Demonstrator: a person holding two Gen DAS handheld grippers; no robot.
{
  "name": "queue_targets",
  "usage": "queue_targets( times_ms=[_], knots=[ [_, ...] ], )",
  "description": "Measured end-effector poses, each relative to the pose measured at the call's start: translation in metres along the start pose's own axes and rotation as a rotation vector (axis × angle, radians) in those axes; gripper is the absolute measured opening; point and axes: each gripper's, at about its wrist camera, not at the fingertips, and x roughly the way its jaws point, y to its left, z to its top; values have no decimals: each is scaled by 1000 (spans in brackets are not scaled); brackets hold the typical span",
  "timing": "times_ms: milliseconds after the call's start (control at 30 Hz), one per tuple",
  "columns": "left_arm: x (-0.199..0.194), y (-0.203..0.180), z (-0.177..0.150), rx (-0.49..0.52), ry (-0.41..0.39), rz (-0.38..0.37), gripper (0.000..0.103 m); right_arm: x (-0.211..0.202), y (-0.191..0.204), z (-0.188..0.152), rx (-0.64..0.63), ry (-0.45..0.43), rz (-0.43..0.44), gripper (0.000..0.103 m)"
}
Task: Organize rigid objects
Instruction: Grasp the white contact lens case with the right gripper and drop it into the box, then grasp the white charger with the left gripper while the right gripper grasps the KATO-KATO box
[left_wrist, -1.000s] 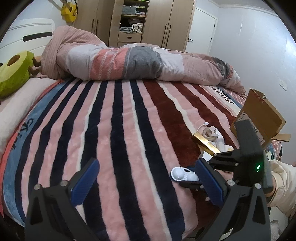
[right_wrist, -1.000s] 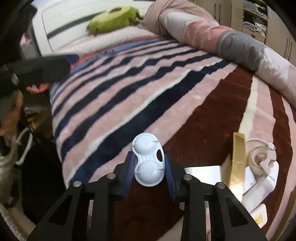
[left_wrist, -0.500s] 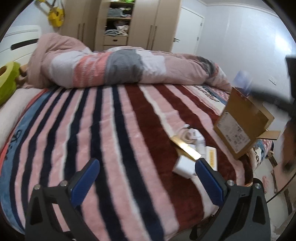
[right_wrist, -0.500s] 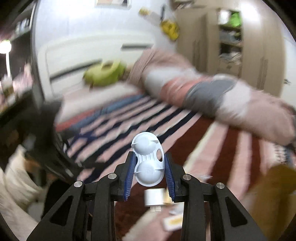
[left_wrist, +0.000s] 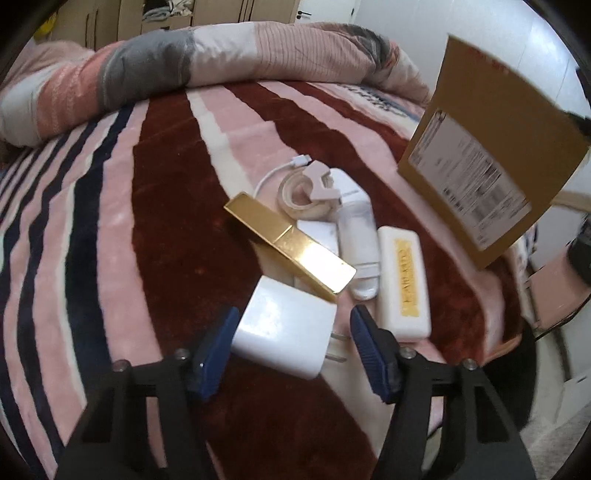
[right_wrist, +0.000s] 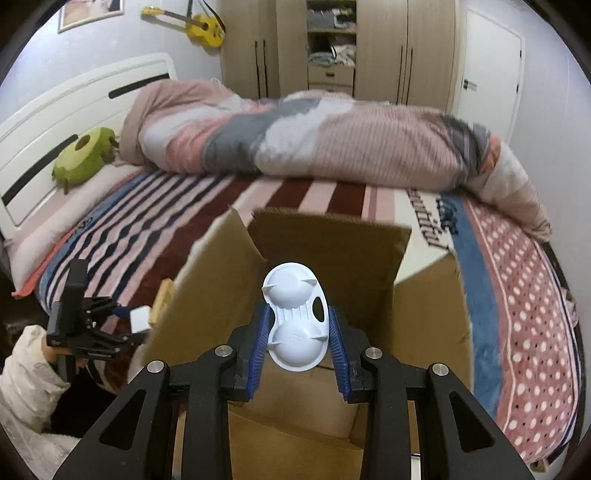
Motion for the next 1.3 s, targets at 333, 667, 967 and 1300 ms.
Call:
queue_targets(
  times_ms=[333,667,967,1300],
  knots=[
    [-1,0,-4,45,-9,-9,59,-9,36,-2,-51,-56,31,44],
    [-32,13,1,17,-82,-25,58,-23,142,16,-195,-141,261,44],
    [-45,47,-6,-17,-73,20,58,58,204,-43,-198,88,356,44],
    [-25,41,-24,-1,-13,10,54,109,178,-75,-72,141,224,44]
  ],
)
